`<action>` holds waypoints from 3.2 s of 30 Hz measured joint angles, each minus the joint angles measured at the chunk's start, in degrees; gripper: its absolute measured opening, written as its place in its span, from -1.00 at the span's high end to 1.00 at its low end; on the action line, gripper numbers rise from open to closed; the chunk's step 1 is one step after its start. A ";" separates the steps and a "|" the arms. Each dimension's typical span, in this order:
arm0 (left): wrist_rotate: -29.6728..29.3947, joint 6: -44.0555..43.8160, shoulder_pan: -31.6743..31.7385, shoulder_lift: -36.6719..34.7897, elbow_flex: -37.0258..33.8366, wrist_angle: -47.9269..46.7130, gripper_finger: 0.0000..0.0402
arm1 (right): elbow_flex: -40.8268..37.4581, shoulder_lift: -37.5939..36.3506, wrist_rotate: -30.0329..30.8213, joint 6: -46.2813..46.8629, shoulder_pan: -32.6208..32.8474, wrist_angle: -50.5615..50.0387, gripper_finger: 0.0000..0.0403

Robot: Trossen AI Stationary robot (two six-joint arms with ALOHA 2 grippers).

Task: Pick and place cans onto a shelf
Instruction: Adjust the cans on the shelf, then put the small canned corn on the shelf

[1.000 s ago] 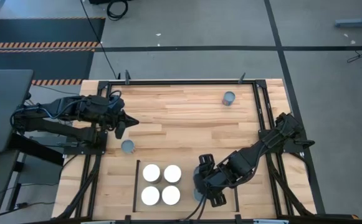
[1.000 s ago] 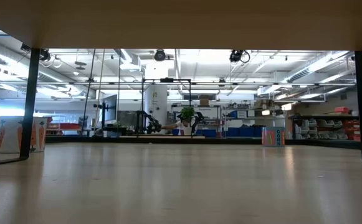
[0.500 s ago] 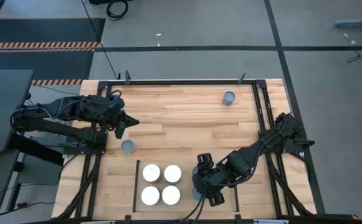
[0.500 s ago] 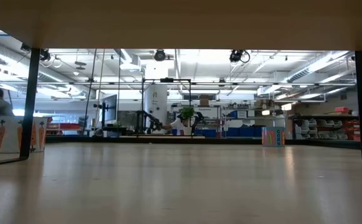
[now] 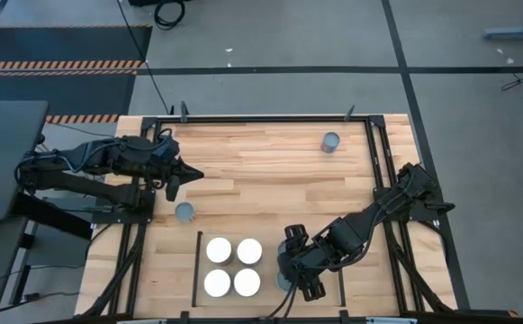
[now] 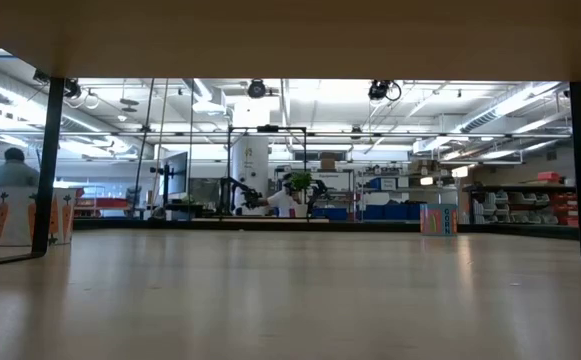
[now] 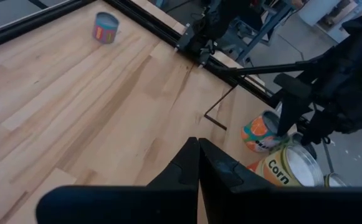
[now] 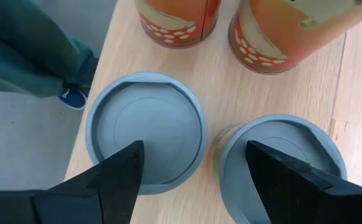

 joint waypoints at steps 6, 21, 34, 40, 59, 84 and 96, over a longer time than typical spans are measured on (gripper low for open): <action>0.00 -0.17 0.00 0.00 0.00 -0.02 0.95 | 0.02 0.00 -2.60 -1.85 -1.41 0.58 -0.43; 0.00 -1.42 0.00 0.00 0.00 -0.02 0.95 | 0.27 -0.04 -7.22 -2.39 -3.60 2.23 -0.43; 0.00 -0.15 0.00 -0.02 0.00 0.59 0.95 | 15.94 -1.54 2.21 1.60 -8.08 -12.78 -0.43; 0.17 0.24 0.00 -0.02 0.00 1.33 0.95 | 12.76 -9.19 11.10 0.35 -15.64 -19.07 -0.43; -8.73 13.36 0.00 0.00 0.00 1.44 0.95 | -42.85 -32.48 18.46 29.99 -52.40 1.33 -0.84; -18.00 16.91 2.80 0.61 0.00 11.29 0.95 | -46.95 -9.77 13.45 34.39 -75.02 20.29 -0.90; -18.49 14.99 2.80 5.38 -0.04 11.86 0.95 | -46.99 -11.84 12.42 31.17 -74.17 19.32 -0.41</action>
